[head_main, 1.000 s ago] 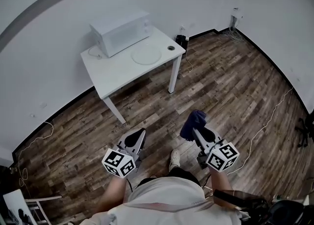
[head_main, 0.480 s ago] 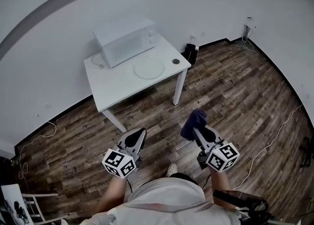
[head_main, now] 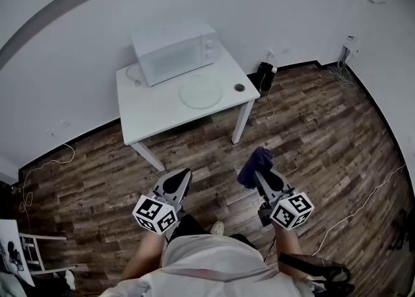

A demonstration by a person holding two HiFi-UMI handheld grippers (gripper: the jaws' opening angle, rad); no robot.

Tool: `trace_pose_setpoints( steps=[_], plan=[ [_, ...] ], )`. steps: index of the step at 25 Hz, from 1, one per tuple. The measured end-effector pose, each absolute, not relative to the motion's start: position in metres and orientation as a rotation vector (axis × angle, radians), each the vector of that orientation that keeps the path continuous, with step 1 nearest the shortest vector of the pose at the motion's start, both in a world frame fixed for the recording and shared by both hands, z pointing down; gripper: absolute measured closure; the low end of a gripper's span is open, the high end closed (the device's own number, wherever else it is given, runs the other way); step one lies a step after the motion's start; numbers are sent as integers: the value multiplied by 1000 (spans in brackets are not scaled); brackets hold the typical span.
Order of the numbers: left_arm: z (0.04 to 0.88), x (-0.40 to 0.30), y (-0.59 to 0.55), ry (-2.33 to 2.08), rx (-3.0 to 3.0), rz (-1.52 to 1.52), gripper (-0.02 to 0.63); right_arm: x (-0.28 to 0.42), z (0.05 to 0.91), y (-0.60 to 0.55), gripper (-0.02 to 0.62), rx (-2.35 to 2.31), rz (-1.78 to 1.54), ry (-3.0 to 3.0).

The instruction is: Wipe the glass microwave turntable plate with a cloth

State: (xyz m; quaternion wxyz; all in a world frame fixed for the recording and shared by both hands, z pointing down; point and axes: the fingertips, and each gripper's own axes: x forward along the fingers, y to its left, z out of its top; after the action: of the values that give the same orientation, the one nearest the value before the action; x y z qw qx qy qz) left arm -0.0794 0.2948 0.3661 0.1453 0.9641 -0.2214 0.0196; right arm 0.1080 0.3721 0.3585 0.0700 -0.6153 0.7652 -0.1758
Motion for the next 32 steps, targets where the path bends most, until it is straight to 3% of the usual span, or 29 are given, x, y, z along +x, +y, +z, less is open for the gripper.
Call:
trace_pose_setpoints(
  steps=[16, 32],
  plan=[
    [371, -33, 211, -636, 2757, 3, 596, 146, 365, 297, 532, -1849, -554, 2352],
    [377, -43, 36, -690, 2702, -13, 597, 139, 364, 117, 532, -1820, -588, 2421]
  ],
)
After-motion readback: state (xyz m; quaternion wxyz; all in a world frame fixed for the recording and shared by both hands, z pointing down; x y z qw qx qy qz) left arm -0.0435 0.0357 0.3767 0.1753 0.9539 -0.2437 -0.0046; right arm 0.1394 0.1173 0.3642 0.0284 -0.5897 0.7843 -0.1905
